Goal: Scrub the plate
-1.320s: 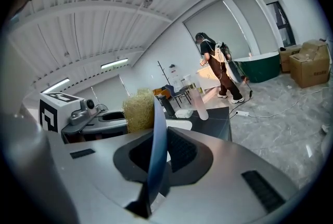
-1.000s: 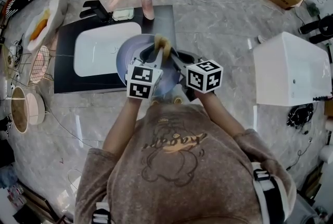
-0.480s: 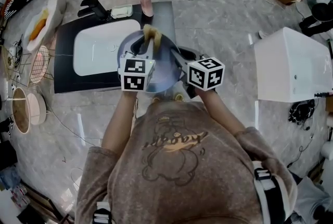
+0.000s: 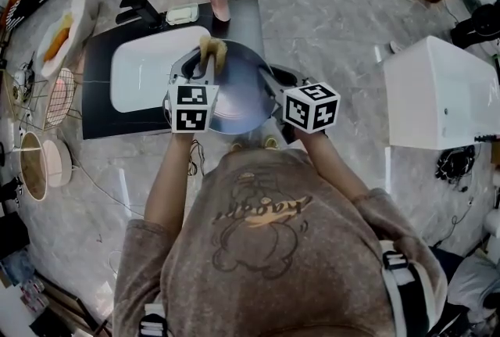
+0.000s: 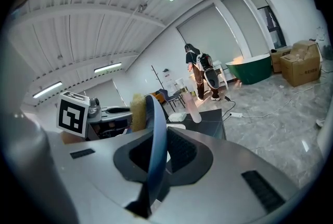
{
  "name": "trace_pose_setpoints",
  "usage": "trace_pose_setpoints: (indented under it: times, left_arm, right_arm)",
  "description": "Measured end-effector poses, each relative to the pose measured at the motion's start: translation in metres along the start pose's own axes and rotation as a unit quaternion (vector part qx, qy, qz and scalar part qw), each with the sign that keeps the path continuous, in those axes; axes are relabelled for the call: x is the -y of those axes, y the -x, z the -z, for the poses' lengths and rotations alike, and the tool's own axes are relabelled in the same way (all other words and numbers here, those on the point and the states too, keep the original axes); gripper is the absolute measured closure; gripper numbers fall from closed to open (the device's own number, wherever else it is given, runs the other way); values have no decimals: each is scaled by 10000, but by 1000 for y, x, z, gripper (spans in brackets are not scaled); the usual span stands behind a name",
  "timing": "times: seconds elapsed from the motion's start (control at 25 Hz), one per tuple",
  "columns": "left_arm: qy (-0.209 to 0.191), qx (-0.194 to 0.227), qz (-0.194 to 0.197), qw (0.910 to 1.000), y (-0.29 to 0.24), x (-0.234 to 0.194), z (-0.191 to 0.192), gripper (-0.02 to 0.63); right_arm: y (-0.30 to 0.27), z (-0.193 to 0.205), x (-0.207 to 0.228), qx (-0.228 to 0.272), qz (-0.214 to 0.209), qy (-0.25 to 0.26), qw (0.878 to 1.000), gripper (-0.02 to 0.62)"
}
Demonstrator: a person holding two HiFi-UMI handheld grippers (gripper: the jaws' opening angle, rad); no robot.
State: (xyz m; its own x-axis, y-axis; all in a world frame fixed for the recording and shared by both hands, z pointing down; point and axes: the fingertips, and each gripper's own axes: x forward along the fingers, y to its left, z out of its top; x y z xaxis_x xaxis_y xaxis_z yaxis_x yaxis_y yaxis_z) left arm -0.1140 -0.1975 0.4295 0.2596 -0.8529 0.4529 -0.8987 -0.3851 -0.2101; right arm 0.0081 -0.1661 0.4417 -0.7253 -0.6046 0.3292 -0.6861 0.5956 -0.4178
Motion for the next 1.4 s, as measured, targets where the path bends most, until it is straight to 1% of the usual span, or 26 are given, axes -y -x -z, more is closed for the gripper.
trace_pose_setpoints:
  times: [0.16,0.32,0.52,0.68,0.92,1.16,1.4]
  left_arm:
    - [-440,-242,-171,9986,3,-11,12,541]
    - [-960,-443,-292,9940,5,-19,22,543]
    - [-1307,-720,-181,9886,5,-18,37,542]
    - [-1635,-927,-9,9822,8,-13,49,543]
    - [-1670,-1110,353,9791,6,6,60,542]
    - [-1541,-1138,736,9787,5,29,65,543]
    - [-1334,-1151,1239,9765,6,63,68,541]
  right_arm:
    - [2,-6,2,84,61,-21,9999,565]
    - [5,-13,6,194,130,-38,9997,565]
    - [10,-25,13,410,303,-43,9987,565]
    - [14,-36,20,628,460,-138,9969,563]
    - [19,-46,27,929,632,-281,9933,560]
    - [22,-51,35,1173,766,-487,9889,560]
    - [27,-54,41,1353,848,-680,9848,558]
